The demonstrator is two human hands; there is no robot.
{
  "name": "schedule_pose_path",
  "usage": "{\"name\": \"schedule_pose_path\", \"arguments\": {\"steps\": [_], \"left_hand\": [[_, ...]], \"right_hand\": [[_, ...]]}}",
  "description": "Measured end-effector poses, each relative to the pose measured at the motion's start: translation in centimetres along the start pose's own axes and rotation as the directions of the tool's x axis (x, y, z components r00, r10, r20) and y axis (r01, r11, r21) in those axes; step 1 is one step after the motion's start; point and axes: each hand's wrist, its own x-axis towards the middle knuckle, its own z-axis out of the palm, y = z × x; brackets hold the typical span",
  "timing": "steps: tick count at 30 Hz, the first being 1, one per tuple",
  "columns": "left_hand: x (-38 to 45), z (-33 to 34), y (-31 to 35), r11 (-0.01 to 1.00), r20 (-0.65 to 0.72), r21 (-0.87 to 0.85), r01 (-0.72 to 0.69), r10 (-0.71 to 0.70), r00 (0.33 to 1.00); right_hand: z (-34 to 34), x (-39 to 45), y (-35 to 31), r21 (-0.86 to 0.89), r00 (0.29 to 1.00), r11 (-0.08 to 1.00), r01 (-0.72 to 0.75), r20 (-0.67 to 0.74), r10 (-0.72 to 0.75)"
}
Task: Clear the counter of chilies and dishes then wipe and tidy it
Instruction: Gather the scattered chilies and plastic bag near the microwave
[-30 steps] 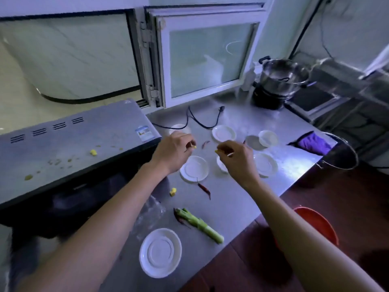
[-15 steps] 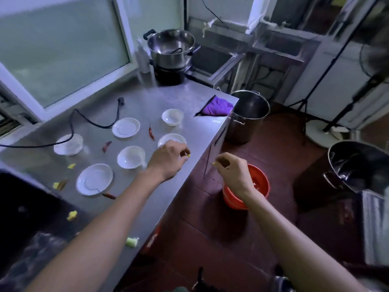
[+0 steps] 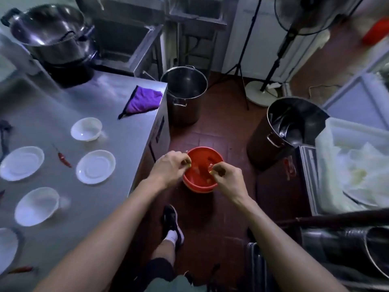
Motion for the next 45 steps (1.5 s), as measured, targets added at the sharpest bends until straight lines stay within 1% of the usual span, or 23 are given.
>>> {"name": "schedule_pose_path", "arguments": {"steps": [5, 10, 14, 22, 26, 32, 35, 40, 45], "left_hand": [[6.7, 2.7, -3.3, 0.997, 0.097, -0.082, 0.015, -0.007, 0.995], [12.2, 4.9, -7.1, 0.984, 0.2, -0.155, 0.091, -0.059, 0.978], [14.9, 6.7, -8.9, 0.971, 0.268, -0.185, 0.149, -0.096, 0.959], [18.4, 11.5, -11.0, 0.954, 0.362, -0.177, 0.243, -0.167, 0.917], [19.7, 13.7, -11.4, 0.929, 0.37, -0.167, 0.331, -0.252, 0.894], [22.3, 18.3, -11.6, 0.884, 0.292, -0.167, 0.437, -0.379, 0.878], [23.7, 21.8, -12.3, 0.879, 0.289, -0.167, 0.447, -0.389, 0.875], [25.7, 28.5, -14.6, 0.889, 0.346, -0.114, 0.444, -0.383, 0.857], [26.9, 33.8, -17.8, 0.89, 0.321, -0.133, 0.437, -0.378, 0.868]], "right_hand": [[1.1, 5.6, 2.1, -0.062, 0.993, 0.991, -0.118, 0.01, 0.119], [3.3, 10.9, 3.1, -0.14, 0.978, 0.972, -0.187, 0.063, 0.197], [4.9, 13.2, 4.4, -0.133, 0.95, 0.947, -0.291, 0.081, 0.303], [7.4, 17.3, 8.8, -0.119, 0.884, 0.899, -0.421, 0.168, 0.436], [7.7, 19.1, 11.8, -0.099, 0.86, 0.882, -0.461, 0.196, 0.471], [9.2, 21.0, 17.3, -0.111, 0.808, 0.849, -0.517, 0.264, 0.527], [11.0, 22.0, 20.5, -0.107, 0.797, 0.843, -0.527, 0.281, 0.534], [14.9, 23.8, 26.5, -0.118, 0.777, 0.835, -0.538, 0.315, 0.545], [18.7, 26.2, 31.4, -0.099, 0.768, 0.829, -0.55, 0.331, 0.549]]}}
